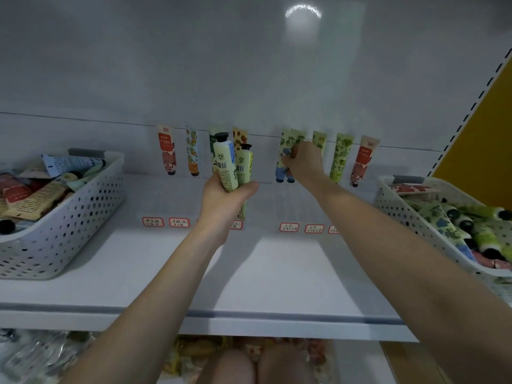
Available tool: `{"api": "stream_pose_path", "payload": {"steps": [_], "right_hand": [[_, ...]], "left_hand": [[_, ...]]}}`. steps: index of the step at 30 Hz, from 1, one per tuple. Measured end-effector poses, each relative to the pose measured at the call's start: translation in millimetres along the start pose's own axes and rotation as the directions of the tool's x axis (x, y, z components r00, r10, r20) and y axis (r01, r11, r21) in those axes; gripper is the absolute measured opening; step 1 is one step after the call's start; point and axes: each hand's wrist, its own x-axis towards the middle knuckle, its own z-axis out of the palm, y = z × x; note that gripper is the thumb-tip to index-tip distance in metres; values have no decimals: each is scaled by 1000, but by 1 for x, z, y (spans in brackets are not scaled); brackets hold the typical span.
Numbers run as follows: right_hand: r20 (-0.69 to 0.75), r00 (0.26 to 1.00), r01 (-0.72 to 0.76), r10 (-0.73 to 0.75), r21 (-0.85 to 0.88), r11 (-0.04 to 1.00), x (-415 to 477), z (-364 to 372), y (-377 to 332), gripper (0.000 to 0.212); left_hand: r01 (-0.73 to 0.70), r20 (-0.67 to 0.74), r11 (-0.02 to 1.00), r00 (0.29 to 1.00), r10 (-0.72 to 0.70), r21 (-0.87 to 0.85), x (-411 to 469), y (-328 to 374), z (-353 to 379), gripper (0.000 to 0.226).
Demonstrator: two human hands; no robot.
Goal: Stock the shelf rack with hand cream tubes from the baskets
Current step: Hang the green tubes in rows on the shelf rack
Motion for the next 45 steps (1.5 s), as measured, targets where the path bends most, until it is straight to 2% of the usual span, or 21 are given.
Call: {"api": "stream_pose_path", "payload": {"steps": [6, 12, 19, 31, 34, 35, 38, 40, 42, 45], "right_hand": [[37, 999, -23, 23, -13, 1000, 5, -6, -1, 42], [-34, 999, 41, -41, 1, 999, 8, -16, -12, 33], [-29, 998, 61, -63, -63, 996, 9, -14, -17, 34], [-5, 1000, 18, -18, -30, 999, 10, -15, -17, 30], [-18, 1000, 7, -6, 43, 999, 5, -28, -20, 22], [-41, 999, 18, -13, 122, 992, 1, -35, -22, 17], [-98, 994, 77, -39, 425, 902, -23, -63, -32, 23], [-91, 991, 136, -103, 520, 843, -46, -81, -40, 20], [6, 986, 137, -169, 557, 819, -72, -95, -48, 22], [211, 954, 89, -213, 478, 874, -106, -109, -52, 20]], "left_hand": [[0, 5, 1000, 1000, 0, -6, 2, 0, -2, 30], [4, 9, 1000, 1000, -4, -15, 1, 2, -2, 26], [-10, 22, 1000, 1000, 10, -24, 2, 0, 1, 25], [8, 35, 999, 999, -6, -47, 0, -1, 3, 32], [3, 38, 999, 999, -1, -41, -2, 4, 2, 31], [0, 37, 999, 999, 1, -40, -3, 6, 2, 30], [-16, 42, 999, 999, 18, -29, -9, 13, 4, 27], [-26, 52, 999, 998, 28, -30, -18, 19, 7, 26], [-29, 67, 999, 997, 32, -40, -29, 24, 11, 26], [-8, 112, 998, 994, 15, -65, -47, 29, 17, 20]]}}
